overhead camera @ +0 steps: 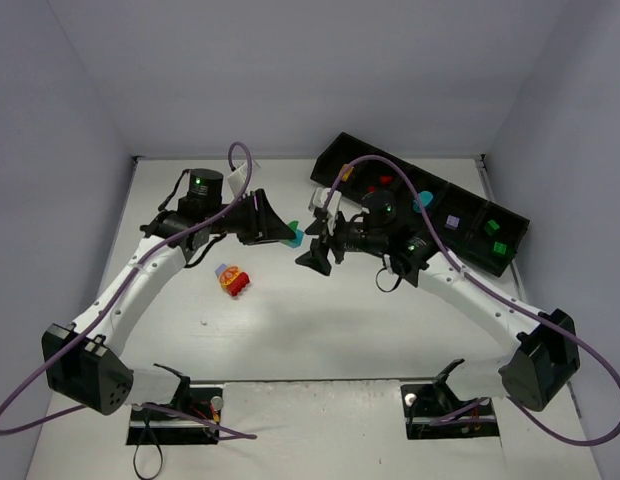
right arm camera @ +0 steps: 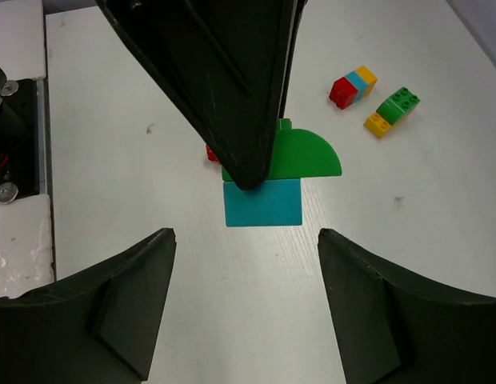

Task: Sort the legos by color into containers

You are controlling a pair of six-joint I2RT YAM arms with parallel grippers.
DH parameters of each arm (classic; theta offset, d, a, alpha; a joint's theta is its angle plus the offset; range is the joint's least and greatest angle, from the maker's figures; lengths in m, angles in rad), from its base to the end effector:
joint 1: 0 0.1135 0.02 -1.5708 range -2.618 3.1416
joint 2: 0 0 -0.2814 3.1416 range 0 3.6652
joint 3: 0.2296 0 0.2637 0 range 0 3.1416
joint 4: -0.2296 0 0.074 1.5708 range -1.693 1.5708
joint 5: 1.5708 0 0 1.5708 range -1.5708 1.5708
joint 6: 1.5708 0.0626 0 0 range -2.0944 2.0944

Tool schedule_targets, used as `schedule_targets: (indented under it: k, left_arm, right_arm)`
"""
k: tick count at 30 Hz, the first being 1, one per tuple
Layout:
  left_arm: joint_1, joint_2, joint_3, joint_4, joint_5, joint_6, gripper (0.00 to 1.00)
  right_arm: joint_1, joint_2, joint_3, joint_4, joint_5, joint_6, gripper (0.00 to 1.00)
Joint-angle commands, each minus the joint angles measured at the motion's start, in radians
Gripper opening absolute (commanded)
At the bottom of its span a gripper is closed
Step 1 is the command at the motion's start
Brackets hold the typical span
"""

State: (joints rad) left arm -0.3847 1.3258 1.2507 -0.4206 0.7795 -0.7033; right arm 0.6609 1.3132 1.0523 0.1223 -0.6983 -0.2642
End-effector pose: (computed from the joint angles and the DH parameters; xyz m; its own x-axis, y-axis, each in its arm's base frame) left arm 0.2769 -0.1596 0.3707 -0.8796 -0.1402 -0.4547 0.3556 0.4413 -0.8239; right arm 0.2379 0.2360 0.3605 0.1488 -0.1377 -0.9792 -0.9676 0.1843 -0.1729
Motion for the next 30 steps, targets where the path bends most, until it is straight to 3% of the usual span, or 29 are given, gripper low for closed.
schedule_targets:
  k: [1, 17, 19, 26, 30]
  left_arm:
    - [0.003, -0.016, 0.03, 0.094, 0.041, -0.044, 0.1]
    - [0.003, -0.019, 0.012, 0.112, 0.06, -0.079, 0.1]
    - [0.001, -0.019, 0.013, 0.112, 0.063, -0.081, 0.1]
    - [0.001, -0.027, 0.004, 0.103, 0.069, -0.079, 0.1]
    - [0.009, -0.036, 0.009, 0.065, 0.058, -0.053, 0.1]
  right_arm:
    - [0.014, 0.003, 0.078, 0.059, 0.028, -0.04, 0.68]
    - [0.04, 0.049, 0.127, 0.06, 0.059, -0.075, 0.58]
    - [0.043, 0.05, 0.127, 0.065, 0.062, -0.075, 0.52]
    - [0.048, 0.05, 0.117, 0.071, 0.086, -0.086, 0.0]
    - [0.048, 0.038, 0.075, 0.068, 0.117, -0.102, 0.0]
